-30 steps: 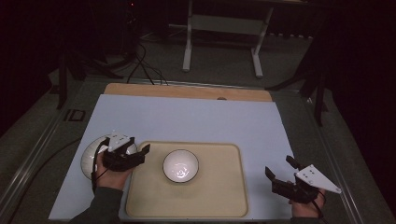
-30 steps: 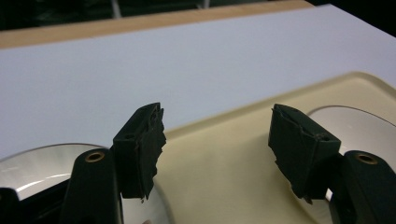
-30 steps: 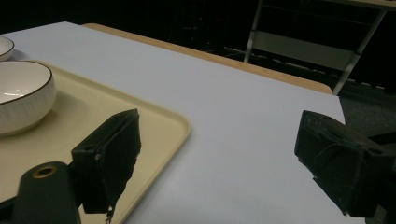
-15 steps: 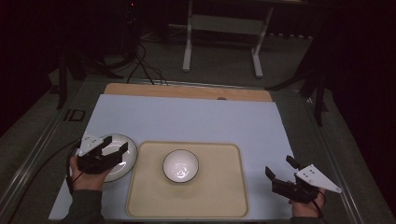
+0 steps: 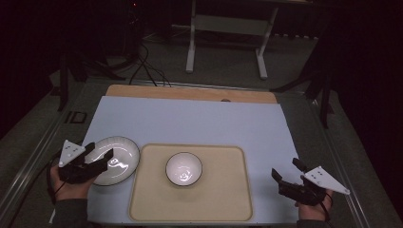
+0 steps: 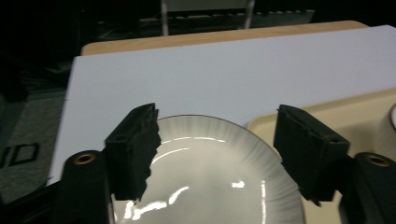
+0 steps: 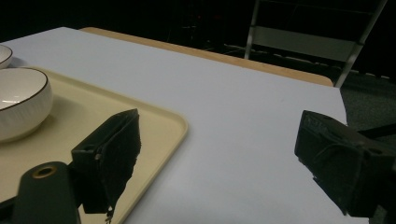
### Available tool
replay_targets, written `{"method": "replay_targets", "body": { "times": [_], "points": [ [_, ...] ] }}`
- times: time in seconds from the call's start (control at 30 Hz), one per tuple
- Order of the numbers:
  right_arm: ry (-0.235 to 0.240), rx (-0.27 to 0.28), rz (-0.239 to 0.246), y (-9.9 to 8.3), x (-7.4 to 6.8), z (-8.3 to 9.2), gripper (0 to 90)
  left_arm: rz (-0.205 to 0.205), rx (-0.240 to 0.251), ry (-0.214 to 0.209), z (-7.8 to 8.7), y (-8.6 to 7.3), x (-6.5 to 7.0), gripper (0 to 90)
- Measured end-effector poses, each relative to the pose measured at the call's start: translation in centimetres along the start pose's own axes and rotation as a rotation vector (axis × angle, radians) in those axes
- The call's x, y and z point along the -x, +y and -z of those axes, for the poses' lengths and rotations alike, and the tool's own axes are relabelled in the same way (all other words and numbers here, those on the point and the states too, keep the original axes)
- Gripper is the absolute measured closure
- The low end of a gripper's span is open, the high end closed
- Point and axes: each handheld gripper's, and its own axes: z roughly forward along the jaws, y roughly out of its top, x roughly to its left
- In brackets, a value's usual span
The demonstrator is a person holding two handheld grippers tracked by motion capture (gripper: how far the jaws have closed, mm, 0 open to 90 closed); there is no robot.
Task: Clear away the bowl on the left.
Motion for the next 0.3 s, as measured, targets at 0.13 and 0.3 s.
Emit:
{"method": "replay_targets", "body": {
  "times": [0.13,0.3],
  "points": [
    [-0.003,0.0,-0.015,0.0,0.4,0.0,14.0,0.032,0.006,0.036,0.4,-0.3,-1.0,26.9],
    [-0.016,-0.008,-0.016,-0.1,0.8,-0.3,14.0,0.053,-0.017,0.058,0.0,-0.6,-1.8,26.4]
  ]
}}
